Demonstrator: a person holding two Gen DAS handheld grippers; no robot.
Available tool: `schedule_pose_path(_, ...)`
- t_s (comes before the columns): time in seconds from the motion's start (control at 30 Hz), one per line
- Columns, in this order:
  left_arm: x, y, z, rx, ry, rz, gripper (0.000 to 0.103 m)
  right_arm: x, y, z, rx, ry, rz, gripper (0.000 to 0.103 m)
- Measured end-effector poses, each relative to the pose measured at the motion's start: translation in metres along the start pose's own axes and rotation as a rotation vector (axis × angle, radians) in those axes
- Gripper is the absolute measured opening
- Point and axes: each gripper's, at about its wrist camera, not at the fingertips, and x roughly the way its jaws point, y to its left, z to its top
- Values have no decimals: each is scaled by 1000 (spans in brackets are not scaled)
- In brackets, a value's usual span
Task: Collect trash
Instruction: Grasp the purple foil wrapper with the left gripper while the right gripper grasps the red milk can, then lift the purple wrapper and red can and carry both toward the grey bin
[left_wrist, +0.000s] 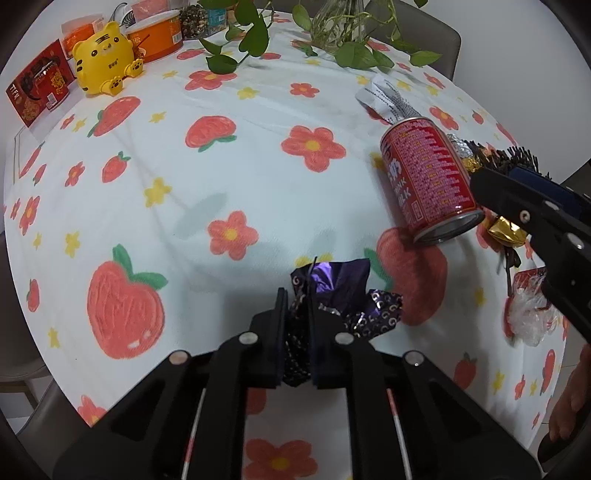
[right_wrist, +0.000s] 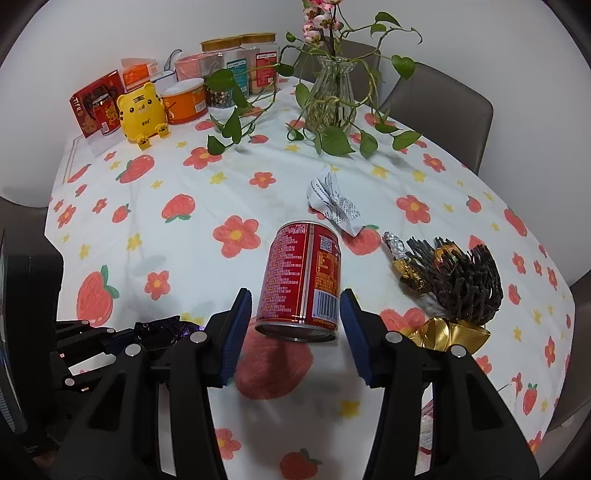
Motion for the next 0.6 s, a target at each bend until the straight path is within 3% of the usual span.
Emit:
schedule_pose_path(0.2,-7,7,21,11,-51,23,8,10,1,10,2,-14,-7,65)
schedule_pose_path(0.6,-5,17,49,35,-103,74,8,64,-1,7,24,58,-48,69)
